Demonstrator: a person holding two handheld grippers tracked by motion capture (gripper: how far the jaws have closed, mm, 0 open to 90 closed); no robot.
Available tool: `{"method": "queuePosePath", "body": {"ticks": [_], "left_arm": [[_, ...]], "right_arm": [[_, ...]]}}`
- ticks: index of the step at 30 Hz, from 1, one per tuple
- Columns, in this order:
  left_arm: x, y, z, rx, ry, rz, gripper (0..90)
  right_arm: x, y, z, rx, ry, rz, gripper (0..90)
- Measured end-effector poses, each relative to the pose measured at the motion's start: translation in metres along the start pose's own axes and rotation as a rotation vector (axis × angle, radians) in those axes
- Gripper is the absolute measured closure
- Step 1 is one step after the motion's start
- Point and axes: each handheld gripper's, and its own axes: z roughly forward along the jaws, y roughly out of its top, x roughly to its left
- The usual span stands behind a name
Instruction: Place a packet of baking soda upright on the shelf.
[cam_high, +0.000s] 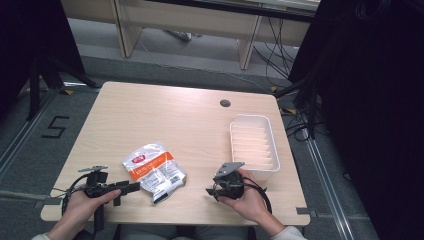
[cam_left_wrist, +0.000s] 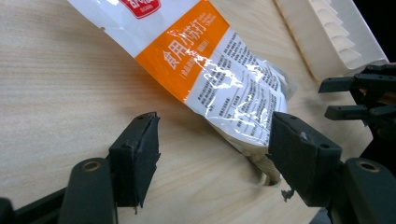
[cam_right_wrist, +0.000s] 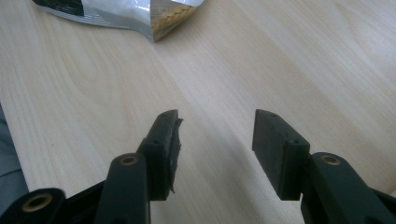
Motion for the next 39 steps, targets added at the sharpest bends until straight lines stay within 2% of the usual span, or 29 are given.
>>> {"method": "queuePosePath", "body": {"ticks": [1, 7, 8, 12, 13, 15, 18, 23, 26, 27, 29, 31, 32, 33, 36, 37, 39], "left_arm": [[0.0, 0.0, 0.002, -0.009, 0.005, -0.009, 32.9], [0.005, 0.006, 0.006, 0.001, 0.026, -0.011, 33.5], [0.005, 0.009, 0.01, -0.017, 0.042, -0.033, 33.5], [0.009, 0.016, 0.013, -0.006, 0.061, -0.044, 33.9], [0.009, 0.017, 0.016, -0.034, 0.063, -0.057, 34.0], [0.01, 0.02, 0.017, -0.045, 0.073, -0.071, 35.0], [0.012, 0.023, 0.021, -0.042, 0.057, -0.081, 36.2], [0.013, 0.027, 0.026, -0.054, 0.055, -0.094, 38.4], [0.014, 0.028, 0.03, -0.06, 0.032, -0.104, 40.6], [0.014, 0.029, 0.032, -0.055, 0.019, -0.122, 41.9], [0.014, 0.029, 0.034, -0.06, 0.014, -0.125, 42.8], [0.013, 0.03, 0.037, -0.063, 0.01, -0.139, 43.4], [0.014, 0.03, 0.039, -0.071, 0.003, -0.134, 44.3], [0.013, 0.031, 0.041, -0.064, -0.006, -0.145, 45.7], [0.012, 0.032, 0.044, -0.066, -0.007, -0.131, 47.6], [0.012, 0.032, 0.046, -0.07, -0.006, -0.134, 49.1], [0.012, 0.033, 0.047, -0.062, 0.009, -0.123, 54.4]], "right_arm": [[-0.002, 0.0, 0.001, -0.023, 0.03, -0.039, 51.8], [0.001, 0.001, 0.0, -0.015, 0.016, -0.032, 51.8], [0.002, 0.001, 0.0, -0.018, 0.032, -0.043, 51.9], [0.001, 0.002, -0.002, -0.008, 0.024, -0.062, 51.9], [0.001, 0.002, -0.001, -0.009, 0.028, -0.056, 51.9], [0.0, 0.001, 0.001, -0.026, 0.025, -0.059, 51.9], [0.001, 0.001, 0.002, -0.017, 0.03, -0.046, 51.9], [0.003, 0.001, 0.001, -0.01, 0.027, -0.031, 51.9], [0.001, 0.001, 0.002, -0.016, 0.019, -0.055, 51.8], [0.001, 0.001, 0.002, -0.014, 0.028, -0.055, 51.8], [0.002, 0.001, 0.001, -0.003, 0.03, -0.044, 51.8], [0.001, 0.002, 0.0, 0.011, 0.031, -0.05, 51.8], [0.0, 0.001, 0.001, 0.006, 0.028, -0.073, 51.8], [0.0, 0.001, 0.001, 0.013, 0.029, -0.07, 52.0], [0.001, 0.001, 0.001, 0.015, 0.028, -0.065, 52.0], [0.001, 0.001, 0.0, 0.024, 0.029, -0.051, 52.0], [0.001, 0.0, 0.002, 0.011, 0.027, -0.054, 52.0]]}}
